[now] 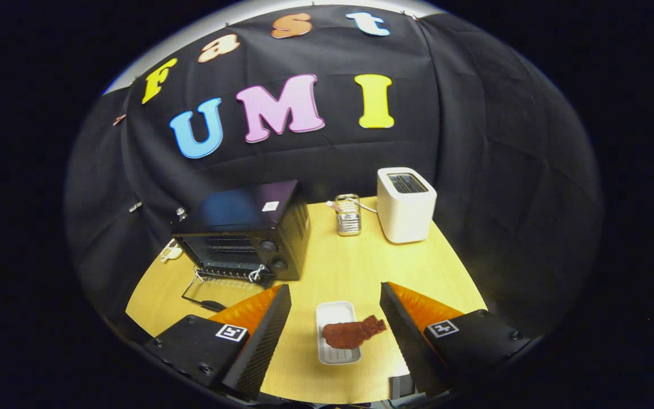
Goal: Open the toaster oven, put the food inside, and close the toaster oven door.
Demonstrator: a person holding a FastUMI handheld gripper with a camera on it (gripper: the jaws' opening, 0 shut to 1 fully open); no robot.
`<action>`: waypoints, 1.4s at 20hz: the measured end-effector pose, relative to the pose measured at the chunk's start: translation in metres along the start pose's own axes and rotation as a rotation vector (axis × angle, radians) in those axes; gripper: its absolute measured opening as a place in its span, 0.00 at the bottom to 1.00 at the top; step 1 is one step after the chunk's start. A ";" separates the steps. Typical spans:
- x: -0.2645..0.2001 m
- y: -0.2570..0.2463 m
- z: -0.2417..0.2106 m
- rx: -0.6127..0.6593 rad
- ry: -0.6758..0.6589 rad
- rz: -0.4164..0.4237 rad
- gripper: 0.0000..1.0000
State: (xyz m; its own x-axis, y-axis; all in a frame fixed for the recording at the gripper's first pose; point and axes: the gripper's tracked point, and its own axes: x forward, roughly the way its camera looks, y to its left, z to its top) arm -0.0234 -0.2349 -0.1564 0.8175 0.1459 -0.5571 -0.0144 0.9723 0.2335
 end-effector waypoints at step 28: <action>0.100 -0.031 -0.134 0.353 0.481 0.311 0.21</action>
State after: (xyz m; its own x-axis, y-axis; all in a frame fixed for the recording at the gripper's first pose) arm -0.0181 -0.2259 -0.3261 0.4567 0.5539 -0.6961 0.0486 0.7657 0.6413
